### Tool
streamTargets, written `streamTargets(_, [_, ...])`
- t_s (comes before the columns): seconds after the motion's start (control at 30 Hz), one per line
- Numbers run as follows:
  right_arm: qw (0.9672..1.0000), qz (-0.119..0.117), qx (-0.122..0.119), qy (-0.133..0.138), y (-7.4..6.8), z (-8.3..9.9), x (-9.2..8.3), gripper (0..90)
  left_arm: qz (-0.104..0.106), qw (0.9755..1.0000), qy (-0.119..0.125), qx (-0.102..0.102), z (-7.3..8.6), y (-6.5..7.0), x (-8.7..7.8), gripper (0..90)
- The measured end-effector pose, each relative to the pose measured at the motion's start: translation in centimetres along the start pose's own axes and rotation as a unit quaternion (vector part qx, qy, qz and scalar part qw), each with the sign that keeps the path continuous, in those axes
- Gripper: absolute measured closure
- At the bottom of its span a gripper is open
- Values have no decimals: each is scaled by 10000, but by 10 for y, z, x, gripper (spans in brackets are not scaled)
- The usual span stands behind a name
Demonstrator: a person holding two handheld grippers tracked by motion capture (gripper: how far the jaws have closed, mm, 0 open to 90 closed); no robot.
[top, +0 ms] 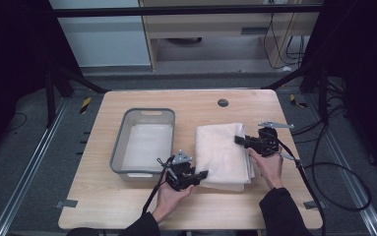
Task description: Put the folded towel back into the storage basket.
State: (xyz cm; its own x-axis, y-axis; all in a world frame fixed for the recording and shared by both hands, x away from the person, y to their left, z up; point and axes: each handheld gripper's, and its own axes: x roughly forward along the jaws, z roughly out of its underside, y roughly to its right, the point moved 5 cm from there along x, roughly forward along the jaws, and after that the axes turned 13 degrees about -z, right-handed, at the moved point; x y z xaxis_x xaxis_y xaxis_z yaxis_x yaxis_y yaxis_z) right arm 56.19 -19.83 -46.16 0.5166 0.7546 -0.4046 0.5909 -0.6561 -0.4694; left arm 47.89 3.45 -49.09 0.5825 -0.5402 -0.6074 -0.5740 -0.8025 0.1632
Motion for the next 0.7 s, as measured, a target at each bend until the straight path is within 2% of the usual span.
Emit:
streamTargets(0.23, [9998,-39,-71,206,-9,-9,-8,702,49,9998,201,-27,-11,-1,-12,647])
streamTargets(0.5, [9993,-49,-146,336,-16,-15,-12,702,68,9994,323,-87,-17,-2,-20,649])
streamTargets(0.7, [9987,-33,-242,439,-22,-21,-15,703,51,9991,410,-54,-22,-1,-26,649])
